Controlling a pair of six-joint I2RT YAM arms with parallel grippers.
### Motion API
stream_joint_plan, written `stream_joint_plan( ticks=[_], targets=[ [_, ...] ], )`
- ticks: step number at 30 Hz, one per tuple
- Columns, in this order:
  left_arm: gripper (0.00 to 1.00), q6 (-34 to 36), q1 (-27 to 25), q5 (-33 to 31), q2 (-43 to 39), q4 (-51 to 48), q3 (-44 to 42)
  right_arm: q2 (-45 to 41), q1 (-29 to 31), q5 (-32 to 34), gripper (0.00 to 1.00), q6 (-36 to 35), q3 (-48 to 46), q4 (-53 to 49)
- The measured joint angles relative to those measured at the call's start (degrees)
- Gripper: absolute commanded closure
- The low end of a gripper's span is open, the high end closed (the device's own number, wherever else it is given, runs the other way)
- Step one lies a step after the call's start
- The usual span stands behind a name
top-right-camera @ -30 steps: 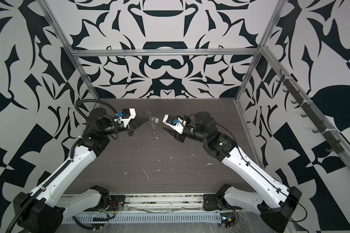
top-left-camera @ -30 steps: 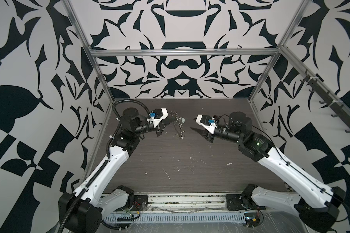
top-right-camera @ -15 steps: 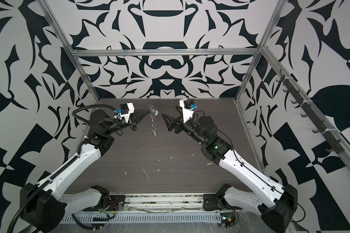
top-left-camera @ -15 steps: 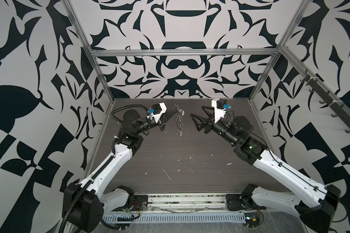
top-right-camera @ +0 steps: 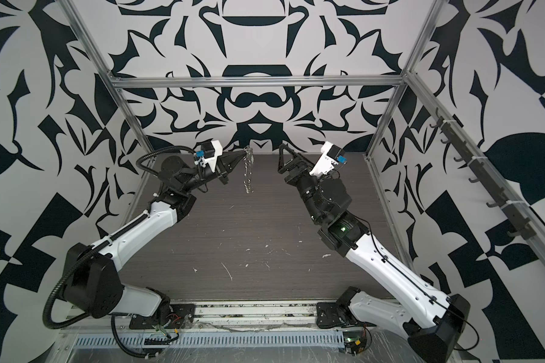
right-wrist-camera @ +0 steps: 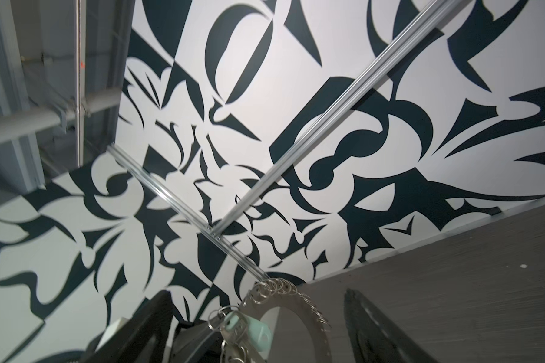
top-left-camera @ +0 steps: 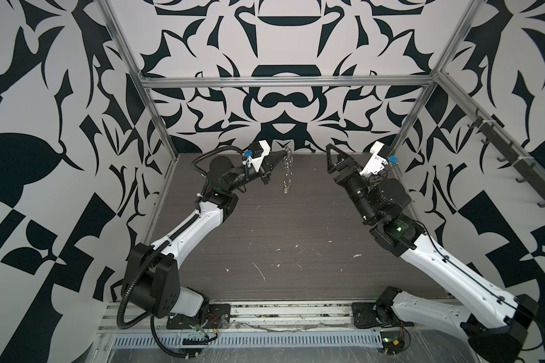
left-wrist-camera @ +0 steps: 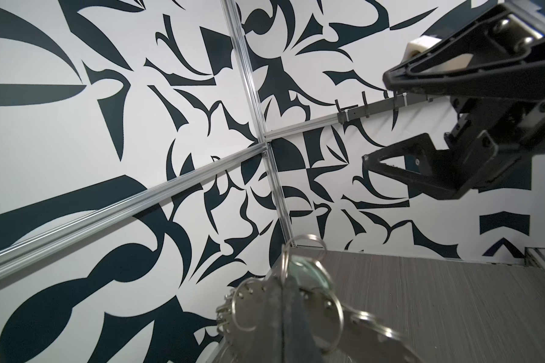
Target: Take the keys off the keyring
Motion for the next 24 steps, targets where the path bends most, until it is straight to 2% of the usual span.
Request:
stream_joint_plan(
  ticks=[5, 12, 24],
  targets=[
    [1.0, -0.4, -1.1, -1.9, 3.6, 0.7, 4.7, 1.8, -2.3, 2.1, 0.1, 9.2, 0.0, 2.5],
    [1.0, 0.2, -3.7, -5.0, 6.9, 0.6, 9.4, 7.7, -7.4, 0.3, 0.1, 24.0, -0.2, 8.1],
    [1.0, 0.4, -5.9, -7.6, 11.2, 1.2, 14.1, 13.7, -7.5, -3.2, 0.09, 40.7, -0.9, 19.4]
  ],
)
